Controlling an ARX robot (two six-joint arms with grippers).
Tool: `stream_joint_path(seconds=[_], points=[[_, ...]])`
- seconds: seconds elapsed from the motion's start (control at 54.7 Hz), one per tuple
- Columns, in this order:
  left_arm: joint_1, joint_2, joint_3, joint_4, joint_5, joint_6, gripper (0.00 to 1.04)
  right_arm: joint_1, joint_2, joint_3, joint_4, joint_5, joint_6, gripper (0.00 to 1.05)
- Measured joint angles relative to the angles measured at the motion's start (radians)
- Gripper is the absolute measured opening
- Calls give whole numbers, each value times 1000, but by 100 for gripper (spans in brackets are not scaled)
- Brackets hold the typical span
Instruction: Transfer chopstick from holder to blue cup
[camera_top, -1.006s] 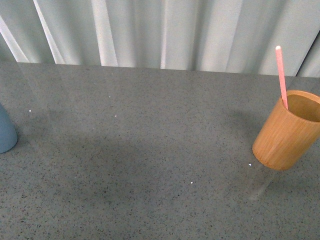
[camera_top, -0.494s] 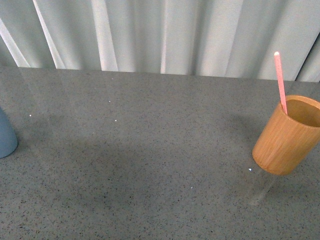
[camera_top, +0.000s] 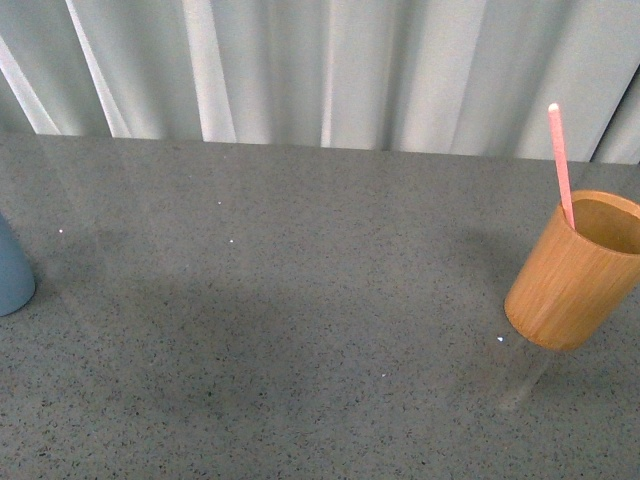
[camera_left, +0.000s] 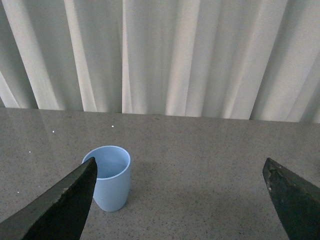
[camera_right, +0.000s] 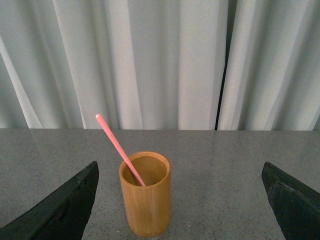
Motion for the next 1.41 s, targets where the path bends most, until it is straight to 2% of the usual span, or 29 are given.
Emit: stream_joint_path(seconds=[0.165, 0.219, 0.256, 0.329, 0.475, 0.549, 0.695, 0.841, 1.006, 1.408], points=[[0, 0, 0, 0, -1, 0, 98, 0, 0, 0, 0, 0, 0, 95], [-28, 95, 61, -164, -179, -107, 98, 0, 0, 0, 0, 0, 0, 95], [2, 190, 90, -218, -207, -177, 98, 0, 0, 0, 0, 1, 0, 95], [99, 323, 108, -179, -117, -222, 98, 0, 0, 0, 0, 0, 0, 95], [245, 603, 216, -48, 32, -183, 98, 0, 0, 0, 0, 0, 0, 95], [285, 751, 296, -39, 77, -140, 98, 0, 0, 0, 0, 0, 0, 95], [315, 1054, 483, -170, 129, -34, 98, 0, 0, 0, 0, 0, 0, 95], [345, 1355, 713, -224, 84, 43, 98, 0, 0, 0, 0, 1, 0, 95], [345, 1531, 888, -253, 46, 82, 98, 0, 0, 0, 0, 0, 0, 95], [325, 1732, 1050, -291, -24, 98, 98, 0, 0, 0, 0, 0, 0, 95]])
